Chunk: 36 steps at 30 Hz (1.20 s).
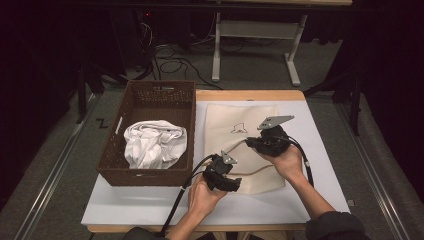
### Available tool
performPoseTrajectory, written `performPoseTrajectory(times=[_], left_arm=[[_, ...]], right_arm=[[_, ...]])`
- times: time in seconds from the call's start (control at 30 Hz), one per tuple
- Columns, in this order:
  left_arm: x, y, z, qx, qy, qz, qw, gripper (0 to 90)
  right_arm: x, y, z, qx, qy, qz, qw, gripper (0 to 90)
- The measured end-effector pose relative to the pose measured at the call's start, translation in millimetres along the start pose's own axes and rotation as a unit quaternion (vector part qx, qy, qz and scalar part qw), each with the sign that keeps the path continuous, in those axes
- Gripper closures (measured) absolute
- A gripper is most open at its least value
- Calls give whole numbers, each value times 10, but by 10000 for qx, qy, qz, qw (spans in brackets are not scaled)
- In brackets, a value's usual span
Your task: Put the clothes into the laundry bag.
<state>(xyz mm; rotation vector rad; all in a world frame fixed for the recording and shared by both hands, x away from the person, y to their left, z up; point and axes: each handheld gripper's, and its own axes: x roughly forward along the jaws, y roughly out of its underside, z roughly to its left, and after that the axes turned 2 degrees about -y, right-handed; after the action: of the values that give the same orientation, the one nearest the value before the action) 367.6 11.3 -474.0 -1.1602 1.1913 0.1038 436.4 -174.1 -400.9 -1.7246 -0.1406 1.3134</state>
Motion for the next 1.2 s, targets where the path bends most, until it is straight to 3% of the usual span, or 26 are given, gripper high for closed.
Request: performPoseTrajectory(times=[0.37,0.77,1.03,1.2], left_arm=[[-254,-82,34,95,72,32,9999,359],[-436,-215,100,204,15,152,9997,359],[-636,-325,207,277,-155,213,9993,339],[-755,-352,308,180,-234,205,9994,335]], right_arm=[[12,14,5,-25,-4,44,10000,886],[15,24,-6,-21,-8,64,10000,886],[13,40,-12,22,-23,65,10000,886],[22,44,-10,-9,-31,75,10000,886]])
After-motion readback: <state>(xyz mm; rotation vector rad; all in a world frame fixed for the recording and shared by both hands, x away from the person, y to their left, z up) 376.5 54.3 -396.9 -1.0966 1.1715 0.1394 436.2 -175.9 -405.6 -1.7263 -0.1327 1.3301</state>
